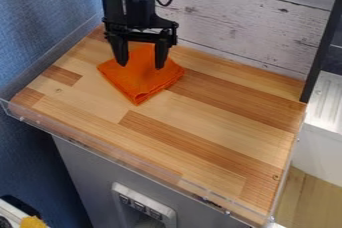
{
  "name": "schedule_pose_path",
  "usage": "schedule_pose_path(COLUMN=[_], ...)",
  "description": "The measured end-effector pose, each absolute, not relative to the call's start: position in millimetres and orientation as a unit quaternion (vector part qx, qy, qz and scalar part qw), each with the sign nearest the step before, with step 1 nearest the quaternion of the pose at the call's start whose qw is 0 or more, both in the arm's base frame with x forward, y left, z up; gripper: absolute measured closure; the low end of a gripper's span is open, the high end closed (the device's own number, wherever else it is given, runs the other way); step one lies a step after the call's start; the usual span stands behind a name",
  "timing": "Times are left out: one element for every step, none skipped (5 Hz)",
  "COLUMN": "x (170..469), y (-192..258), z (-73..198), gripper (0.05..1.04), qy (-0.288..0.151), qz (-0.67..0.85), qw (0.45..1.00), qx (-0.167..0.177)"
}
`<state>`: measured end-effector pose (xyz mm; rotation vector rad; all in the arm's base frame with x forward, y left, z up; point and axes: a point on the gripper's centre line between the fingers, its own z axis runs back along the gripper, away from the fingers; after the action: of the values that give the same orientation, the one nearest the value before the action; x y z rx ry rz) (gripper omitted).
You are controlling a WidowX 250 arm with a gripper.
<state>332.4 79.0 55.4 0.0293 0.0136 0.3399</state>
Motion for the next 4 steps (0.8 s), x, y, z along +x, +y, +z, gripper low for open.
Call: schedule_pose_path(x=[338, 339, 343, 344], y=[79, 78, 79, 79], z=[60, 53, 49, 44], gripper=[0.126, 0.404, 0.711, 0.927], qy=[0.004, 0.009, -0.001, -0.002], qz=[0.164, 0.161, 0.163, 0.161], qw=[0.986, 0.987, 0.987, 0.987], qx=[0.011, 0.004, -0.001, -0.004])
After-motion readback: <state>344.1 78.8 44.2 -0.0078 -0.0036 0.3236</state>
